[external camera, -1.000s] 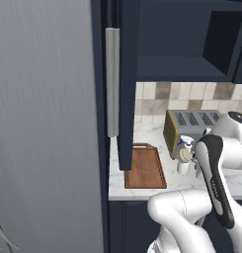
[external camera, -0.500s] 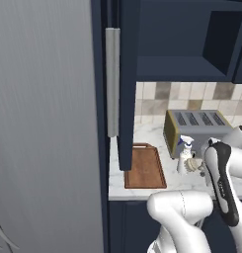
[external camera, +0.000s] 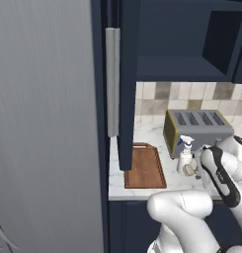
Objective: Grab the spray bottle from the cabinet, then place it next to the cutting board for sanitizing. Then grab the dish brush from the countertop next to the sink and place it next to the cutting board.
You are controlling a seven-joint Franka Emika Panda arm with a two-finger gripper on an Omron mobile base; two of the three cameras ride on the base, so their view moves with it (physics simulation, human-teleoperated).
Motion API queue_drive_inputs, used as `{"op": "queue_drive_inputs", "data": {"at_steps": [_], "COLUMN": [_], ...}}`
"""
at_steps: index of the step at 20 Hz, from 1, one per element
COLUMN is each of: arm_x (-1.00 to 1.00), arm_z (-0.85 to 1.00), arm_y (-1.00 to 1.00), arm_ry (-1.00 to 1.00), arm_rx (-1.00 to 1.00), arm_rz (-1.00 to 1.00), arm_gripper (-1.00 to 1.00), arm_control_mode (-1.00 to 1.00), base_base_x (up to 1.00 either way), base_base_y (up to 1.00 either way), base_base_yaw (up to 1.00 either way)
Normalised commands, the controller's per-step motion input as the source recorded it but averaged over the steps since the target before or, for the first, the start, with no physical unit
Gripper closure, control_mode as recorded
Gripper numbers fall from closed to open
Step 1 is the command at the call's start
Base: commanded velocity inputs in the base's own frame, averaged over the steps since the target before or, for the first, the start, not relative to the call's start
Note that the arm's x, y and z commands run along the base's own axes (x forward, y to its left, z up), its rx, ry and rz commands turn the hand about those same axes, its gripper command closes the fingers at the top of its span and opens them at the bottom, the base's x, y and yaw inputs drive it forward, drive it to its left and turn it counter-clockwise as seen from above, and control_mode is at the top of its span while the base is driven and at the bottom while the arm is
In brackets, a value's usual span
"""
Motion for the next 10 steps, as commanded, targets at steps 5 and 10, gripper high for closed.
{"op": "queue_drive_inputs", "data": {"at_steps": [5,10], "arm_x": [0.68,0.16], "arm_z": [-0.51,-0.5], "arm_y": [-0.14,-0.43], "arm_ry": [0.18,0.1], "arm_rx": [0.08,0.11], "arm_rz": [0.19,0.18], "arm_gripper": [1.0,-1.0], "arm_control_mode": [-1.0,-1.0], "base_base_x": [0.0,0.0], "base_base_y": [0.0,0.0], "base_base_yaw": [0.0,0.0]}}
